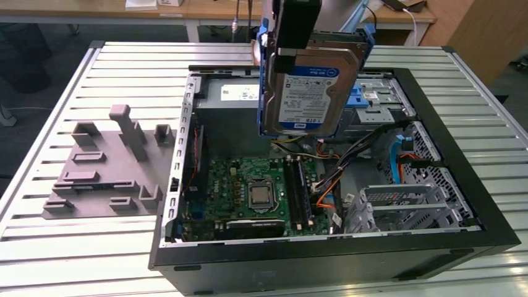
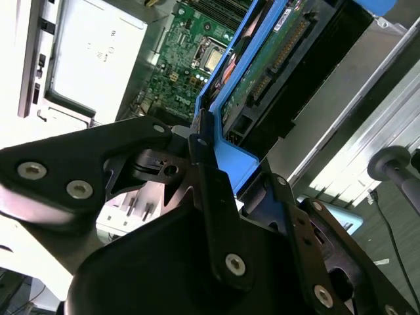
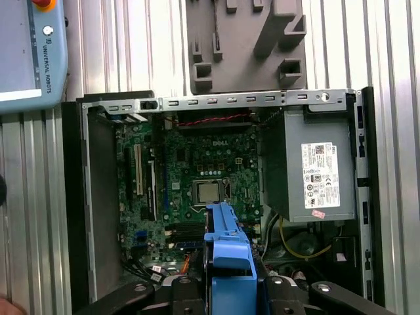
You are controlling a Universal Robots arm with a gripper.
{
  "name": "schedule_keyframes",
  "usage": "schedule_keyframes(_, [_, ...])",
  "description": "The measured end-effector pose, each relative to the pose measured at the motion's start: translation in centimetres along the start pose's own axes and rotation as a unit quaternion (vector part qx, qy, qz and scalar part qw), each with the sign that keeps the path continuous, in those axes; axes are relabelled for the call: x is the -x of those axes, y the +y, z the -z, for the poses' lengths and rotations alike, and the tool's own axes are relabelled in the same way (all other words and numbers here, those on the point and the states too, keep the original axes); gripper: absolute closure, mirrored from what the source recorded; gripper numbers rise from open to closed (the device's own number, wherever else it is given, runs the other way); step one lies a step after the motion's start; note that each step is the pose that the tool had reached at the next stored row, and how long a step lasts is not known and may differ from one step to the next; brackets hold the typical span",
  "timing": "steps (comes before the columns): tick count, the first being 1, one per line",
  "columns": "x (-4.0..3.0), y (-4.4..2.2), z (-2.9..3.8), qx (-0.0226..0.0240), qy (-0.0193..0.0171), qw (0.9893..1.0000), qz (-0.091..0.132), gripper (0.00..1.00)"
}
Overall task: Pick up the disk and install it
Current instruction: 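Insert the disk into the insertion slot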
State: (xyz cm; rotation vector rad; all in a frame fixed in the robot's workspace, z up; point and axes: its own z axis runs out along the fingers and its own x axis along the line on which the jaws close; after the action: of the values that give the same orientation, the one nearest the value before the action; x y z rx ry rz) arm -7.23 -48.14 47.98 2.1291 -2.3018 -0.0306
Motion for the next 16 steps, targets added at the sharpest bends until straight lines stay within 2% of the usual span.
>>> schedule_keyframes(4, [-0.47,-0.03,0.01,0.0,0.0003,1.0,0.0,0.63])
schedule_keyframes(16, [-0.58,-0.05,0.02,0.0,0.0005,1.0,0.0,0.63])
